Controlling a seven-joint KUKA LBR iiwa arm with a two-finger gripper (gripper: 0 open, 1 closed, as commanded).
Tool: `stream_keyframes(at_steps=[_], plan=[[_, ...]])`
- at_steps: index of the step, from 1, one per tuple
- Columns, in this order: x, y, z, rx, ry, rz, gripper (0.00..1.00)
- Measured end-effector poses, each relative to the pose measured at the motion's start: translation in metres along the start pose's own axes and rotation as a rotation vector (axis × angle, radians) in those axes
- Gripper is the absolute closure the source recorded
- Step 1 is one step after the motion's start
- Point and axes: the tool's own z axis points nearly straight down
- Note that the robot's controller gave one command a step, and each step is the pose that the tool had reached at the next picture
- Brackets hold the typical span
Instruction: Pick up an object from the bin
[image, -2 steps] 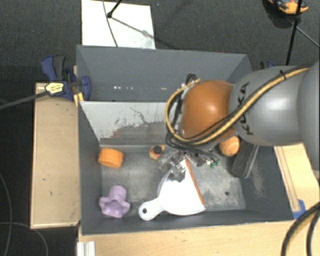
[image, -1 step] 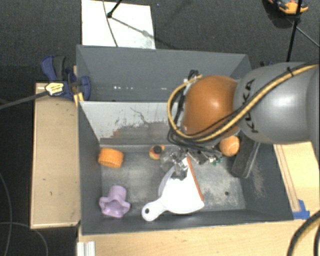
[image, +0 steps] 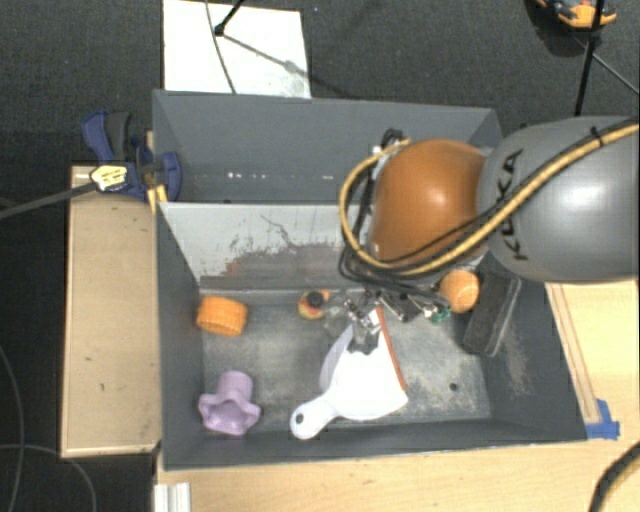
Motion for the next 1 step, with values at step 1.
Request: stream_keyframes(at_steps=[1], plan=[[-0.0012,-0.0007,-0.0143,0.003,-0.005,0.001,1.00]])
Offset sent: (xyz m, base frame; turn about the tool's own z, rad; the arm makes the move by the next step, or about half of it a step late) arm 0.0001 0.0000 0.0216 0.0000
